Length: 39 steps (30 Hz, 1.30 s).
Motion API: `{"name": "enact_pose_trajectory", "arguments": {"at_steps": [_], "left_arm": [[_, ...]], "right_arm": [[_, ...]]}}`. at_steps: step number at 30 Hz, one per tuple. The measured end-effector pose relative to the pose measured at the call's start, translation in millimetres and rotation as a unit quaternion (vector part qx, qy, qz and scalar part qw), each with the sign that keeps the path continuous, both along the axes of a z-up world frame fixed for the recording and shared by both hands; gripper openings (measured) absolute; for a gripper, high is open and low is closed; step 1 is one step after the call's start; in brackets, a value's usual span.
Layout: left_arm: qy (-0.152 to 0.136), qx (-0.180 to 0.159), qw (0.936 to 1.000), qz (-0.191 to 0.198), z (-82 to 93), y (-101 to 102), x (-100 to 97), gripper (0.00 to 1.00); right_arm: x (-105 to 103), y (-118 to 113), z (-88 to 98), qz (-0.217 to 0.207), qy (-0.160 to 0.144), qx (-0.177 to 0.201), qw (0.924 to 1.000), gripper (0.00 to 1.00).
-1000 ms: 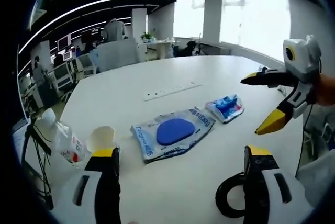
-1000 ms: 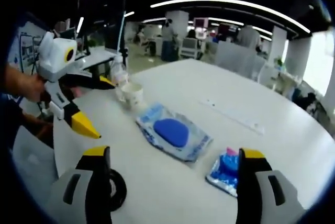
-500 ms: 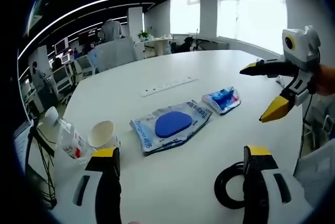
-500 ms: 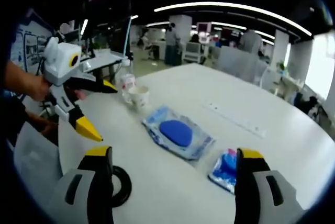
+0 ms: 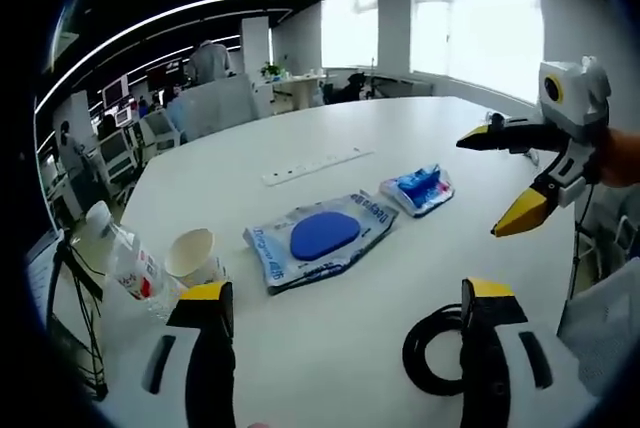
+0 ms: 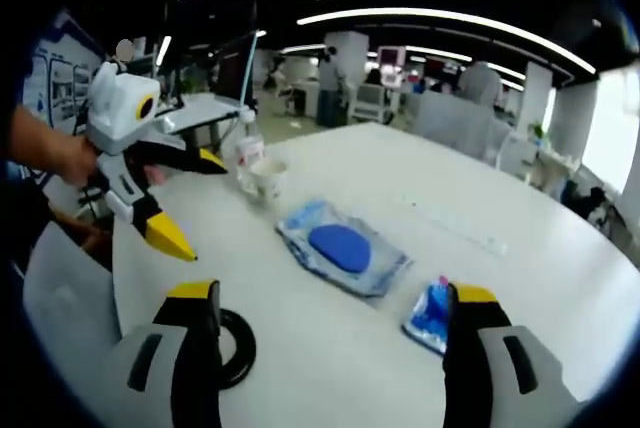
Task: Arrange the tabletop items into an orderly group along one side of the table until the central work area is clear of visible clutter.
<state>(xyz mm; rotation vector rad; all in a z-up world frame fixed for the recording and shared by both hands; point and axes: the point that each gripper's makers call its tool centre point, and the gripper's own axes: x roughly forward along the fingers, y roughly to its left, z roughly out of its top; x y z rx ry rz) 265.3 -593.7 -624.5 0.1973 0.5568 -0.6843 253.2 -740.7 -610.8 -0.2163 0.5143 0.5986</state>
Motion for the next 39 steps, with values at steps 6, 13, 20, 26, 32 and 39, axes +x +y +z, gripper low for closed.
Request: {"name": "enact_pose_trajectory", "arguments": {"at_steps": [6,13,20,26,32,39], "left_arm": [[0.008,-0.002,1.0000,-0.003,-10.1,-3.2,-8.5,0.92],[0.020,-0.002,0.9998,-0.008,-22.6,-7.0,-21.2,0.91],[0.024,0.007,0.9995,-0.020,-30.3,-12.2,-27.9,0.89],[0.027,0.018,0.9985,-0.045,-39.6,-18.3,-39.4,0.79],[0.038,0.026,0.9967,-0.067,-52.1,-22.8,-53.4,0.66],[0.045,0.040,0.9942,-0.089,-63.5,-23.4,-65.5,0.52]], "right_arm": [[-12.2,5.5,-10.6,0.004,0.006,0.002,1.0000,0.90],[-26.1,4.5,-23.5,0.003,0.017,0.010,0.9998,0.89],[-33.9,2.6,-33.5,-0.003,0.029,0.017,0.9994,0.87],[-45.5,16.5,-44.5,0.009,0.053,0.035,0.9979,0.71],[-55.7,32.2,-54.3,0.036,0.062,0.025,0.9971,0.49],[-64.3,38.4,-69.7,0.042,0.087,0.016,0.9952,0.41]]}}
